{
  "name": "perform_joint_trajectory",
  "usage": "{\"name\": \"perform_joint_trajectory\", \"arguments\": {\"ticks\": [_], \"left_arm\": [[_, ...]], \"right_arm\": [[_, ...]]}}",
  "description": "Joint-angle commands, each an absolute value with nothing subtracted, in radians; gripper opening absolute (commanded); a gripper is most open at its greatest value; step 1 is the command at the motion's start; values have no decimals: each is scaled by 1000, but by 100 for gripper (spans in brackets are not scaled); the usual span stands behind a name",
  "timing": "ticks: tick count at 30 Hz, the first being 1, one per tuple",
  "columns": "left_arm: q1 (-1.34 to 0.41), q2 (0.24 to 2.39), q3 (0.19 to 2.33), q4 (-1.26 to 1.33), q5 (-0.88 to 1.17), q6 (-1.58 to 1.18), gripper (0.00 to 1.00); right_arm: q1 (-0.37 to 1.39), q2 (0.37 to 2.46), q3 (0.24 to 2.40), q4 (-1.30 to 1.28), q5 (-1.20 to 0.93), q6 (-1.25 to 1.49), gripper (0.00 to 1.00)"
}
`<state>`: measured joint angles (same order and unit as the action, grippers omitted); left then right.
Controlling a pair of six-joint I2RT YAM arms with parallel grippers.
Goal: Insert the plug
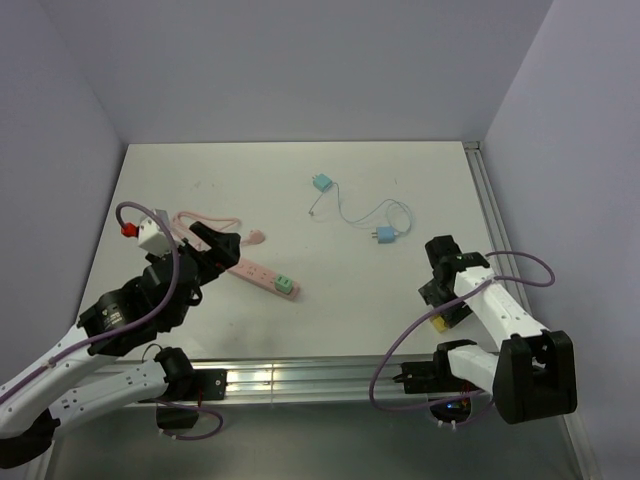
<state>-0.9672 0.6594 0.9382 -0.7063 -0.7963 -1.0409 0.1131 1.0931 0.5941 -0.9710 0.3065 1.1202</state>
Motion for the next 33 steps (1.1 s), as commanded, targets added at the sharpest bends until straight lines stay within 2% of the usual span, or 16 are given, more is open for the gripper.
{"name": "perform_joint_trajectory", "arguments": {"ticks": [1,3,6,14,16,17,19,28,30,33], "left_arm": [[-963,643,946,-683,-790,-1037,99],[-963,631,942,-680,-792,-1037,100],[-963,612,933,-672,-792,-1032,99],[-963,623,925,-650,-772,-1028,99],[-963,630,922,-644,-764,-1026,99],[-963,634,923,-643,-761,-1026,99],[-963,635,922,-637,-761,-1028,100],[-963,646,920,-626,-750,-1034,99],[-963,647,919,-620,-741,-1029,100],[-963,655,916,-612,-727,-1023,100]], "right_arm": [[104,1124,581,-925,339,1152,73],[103,1144,583,-913,344,1152,70],[103,1173,586,-897,356,1152,57],[103,1187,589,-893,351,1132,55],[104,1196,588,-884,338,1120,46],[104,1198,581,-873,327,1111,34],[106,1206,575,-823,315,1065,28],[192,1267,673,-670,252,917,25],[245,1307,721,-649,244,890,20],[328,1371,785,-621,238,862,20]]}}
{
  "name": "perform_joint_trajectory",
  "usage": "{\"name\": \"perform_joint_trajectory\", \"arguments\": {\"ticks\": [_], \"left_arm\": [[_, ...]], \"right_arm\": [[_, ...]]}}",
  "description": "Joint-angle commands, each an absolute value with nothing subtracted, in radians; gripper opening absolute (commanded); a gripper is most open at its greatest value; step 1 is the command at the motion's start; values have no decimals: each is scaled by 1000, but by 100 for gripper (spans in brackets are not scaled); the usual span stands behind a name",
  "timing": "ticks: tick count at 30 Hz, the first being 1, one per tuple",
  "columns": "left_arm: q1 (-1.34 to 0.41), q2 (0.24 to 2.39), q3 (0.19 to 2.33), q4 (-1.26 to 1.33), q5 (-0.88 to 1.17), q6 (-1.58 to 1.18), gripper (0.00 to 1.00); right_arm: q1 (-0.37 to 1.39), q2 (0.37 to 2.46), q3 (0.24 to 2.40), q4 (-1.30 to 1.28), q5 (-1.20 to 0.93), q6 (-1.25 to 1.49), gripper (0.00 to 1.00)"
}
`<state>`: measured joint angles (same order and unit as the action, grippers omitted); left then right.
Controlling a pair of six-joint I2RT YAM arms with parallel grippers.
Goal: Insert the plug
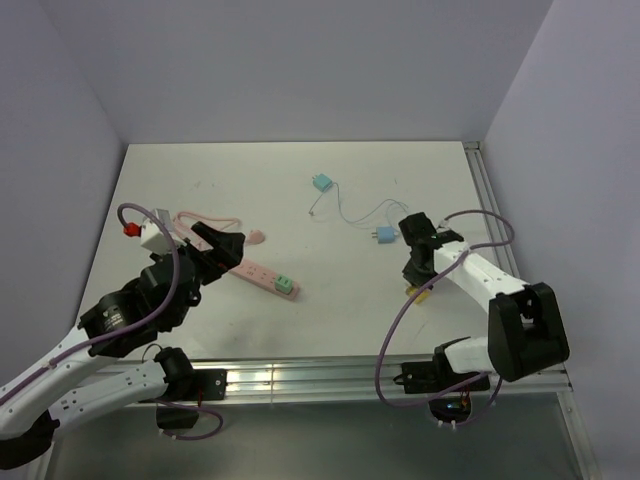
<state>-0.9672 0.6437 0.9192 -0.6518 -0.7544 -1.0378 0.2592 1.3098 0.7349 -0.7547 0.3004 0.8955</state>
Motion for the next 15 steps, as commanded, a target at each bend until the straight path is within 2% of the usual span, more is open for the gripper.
{"name": "perform_joint_trajectory", "arguments": {"ticks": [1,4,7,11,15], "left_arm": [[-963,655,916,-611,-724,-1022,99],[-963,654,916,-614,-719,-1026,99],[-963,641,913,-617,-715,-1034,99],[-963,629,905,-618,-707,-1034,99],[-963,621,896,-600,-700,-1026,99]], "right_arm": [[350,1387,820,-620,241,859,20],[435,1453,894,-592,222,831,21],[494,1499,963,-594,248,795,29],[546,1459,997,-624,330,749,55],[545,1369,963,-663,337,828,70]]}}
